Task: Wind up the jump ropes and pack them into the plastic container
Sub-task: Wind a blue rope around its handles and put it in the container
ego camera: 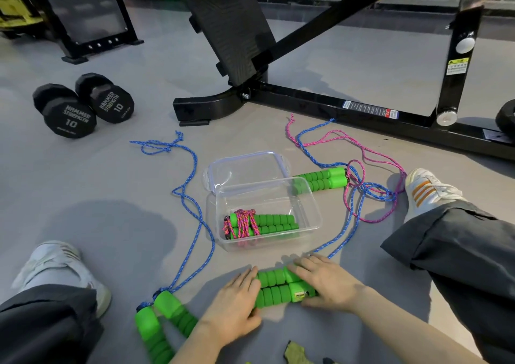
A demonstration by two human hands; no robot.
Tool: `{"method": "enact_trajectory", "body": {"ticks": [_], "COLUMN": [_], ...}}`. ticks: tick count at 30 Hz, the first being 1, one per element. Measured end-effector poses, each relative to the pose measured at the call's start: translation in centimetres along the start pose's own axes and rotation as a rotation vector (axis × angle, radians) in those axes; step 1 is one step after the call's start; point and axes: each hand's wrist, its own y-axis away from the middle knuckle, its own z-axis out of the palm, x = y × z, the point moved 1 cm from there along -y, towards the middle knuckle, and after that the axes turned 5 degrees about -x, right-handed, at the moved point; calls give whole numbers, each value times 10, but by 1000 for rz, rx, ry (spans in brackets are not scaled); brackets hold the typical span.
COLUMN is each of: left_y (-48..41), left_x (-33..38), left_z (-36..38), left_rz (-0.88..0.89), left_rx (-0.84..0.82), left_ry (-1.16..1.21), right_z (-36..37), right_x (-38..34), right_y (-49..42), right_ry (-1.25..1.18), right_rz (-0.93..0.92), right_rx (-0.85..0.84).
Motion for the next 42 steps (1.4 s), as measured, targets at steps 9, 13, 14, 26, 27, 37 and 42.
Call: {"method": "enact_trajectory", "body": {"ticks": [9,13,14,26,27,37,42], "left_y": [-14,-8,-8,-13,-10,11,13], "left_x": [9,11,11,3,4,-12,-28], "left_z": [21,39,40,16,10,-85,-131], "left_rz": [-47,-15,-16,-6,-5,46,133], "left_rx": [-29,116,136,-35,-39,206,370], "left_ry": [25,-142,-155,-154,-186,-520,-737], "right_z": [-3,-1,-2,-3,-5,-71,-113], "right_x": [-6,-7,-8,-11,-11,-16,-23], "right_y": [-7,-14,-15,-11,-10,5,13], "right_ry": [-25,-42,-44,-71,-72,-152,-271], "right_rz": [-18,-5,-1,-11,-10,9,-1], "right_rx": [-53,-94,-104,-8,22,374,414]}}
